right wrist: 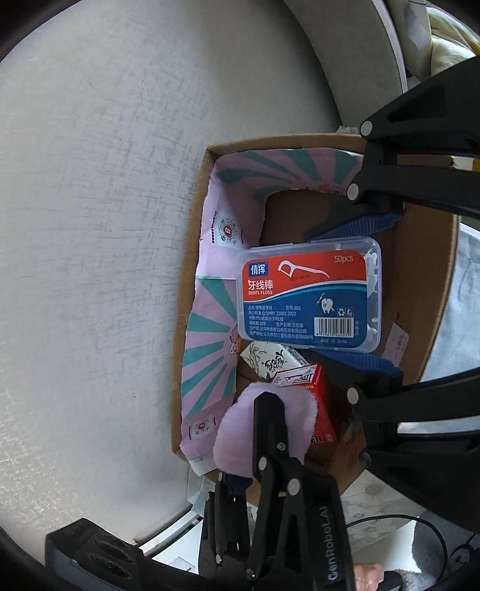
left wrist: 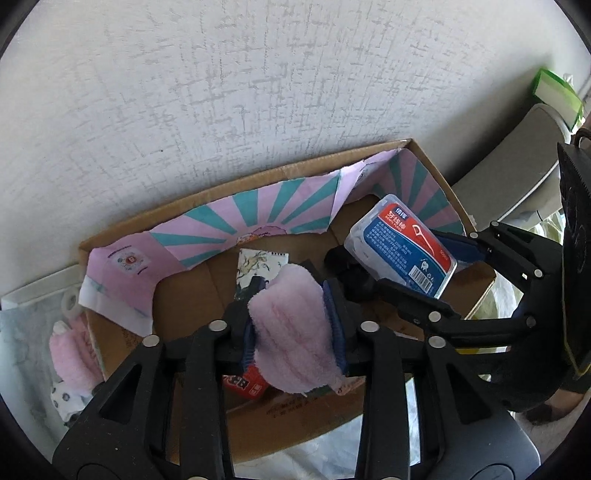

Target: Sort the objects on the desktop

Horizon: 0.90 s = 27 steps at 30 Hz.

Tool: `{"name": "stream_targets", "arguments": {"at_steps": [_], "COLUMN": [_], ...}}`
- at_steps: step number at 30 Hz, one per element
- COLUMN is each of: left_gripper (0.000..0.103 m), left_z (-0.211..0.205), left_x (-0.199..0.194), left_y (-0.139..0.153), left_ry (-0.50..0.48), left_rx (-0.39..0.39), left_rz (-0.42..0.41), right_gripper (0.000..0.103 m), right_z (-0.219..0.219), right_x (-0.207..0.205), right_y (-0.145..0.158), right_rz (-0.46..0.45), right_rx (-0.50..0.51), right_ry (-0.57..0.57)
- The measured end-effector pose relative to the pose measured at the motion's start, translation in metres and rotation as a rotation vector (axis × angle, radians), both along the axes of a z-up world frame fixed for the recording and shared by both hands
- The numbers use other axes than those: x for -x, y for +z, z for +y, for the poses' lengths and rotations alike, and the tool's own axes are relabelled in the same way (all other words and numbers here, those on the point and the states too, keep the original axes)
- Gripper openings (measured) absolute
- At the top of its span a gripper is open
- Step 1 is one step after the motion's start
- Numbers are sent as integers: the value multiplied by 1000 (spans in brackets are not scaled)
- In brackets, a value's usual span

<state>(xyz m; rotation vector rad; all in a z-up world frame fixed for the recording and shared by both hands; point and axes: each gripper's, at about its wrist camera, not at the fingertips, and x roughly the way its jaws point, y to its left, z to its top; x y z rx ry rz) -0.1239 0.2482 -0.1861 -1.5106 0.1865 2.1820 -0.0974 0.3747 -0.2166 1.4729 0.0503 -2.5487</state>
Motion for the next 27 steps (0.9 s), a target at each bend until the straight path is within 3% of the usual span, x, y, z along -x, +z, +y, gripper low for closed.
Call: {"name": "stream_targets", "arguments": {"at_steps": [1,2,3,5,8,11,18,27], "left_gripper": [48,71,101,103,103,103,103,103], "left_z": [0,0,-1,-4,-14,-25,-59,-81], "left_x": [1,3,3,1,-1,3,-1,-17], "left_y": [-1,-2,-2,2,10,23,59,77], "left_ry": [-5,2,13,25,29,62,112,116], "left_rx": [-15,-22,-16,-10,-33,-53,-61,-75], "left_rz": [-16,-28,-27,10,22,50,117,156], "right_gripper": [50,51,54,85,103,103,103,103], "right_z": [-1,-2,-3,-5,-5,13,13,9], "right_x": [1,3,3,2,-3,5,-8,-23], "right_y": [-1,-4,-6,-7,0,-4,28,47], "right_rz": [-3,-18,-30,-28,12,32,96,143], "right_rx": [-8,-17,-24,-46,-45,-43,-77,-71], "right_ry": [-2,2,8,5,2,3,-24,-64]}}
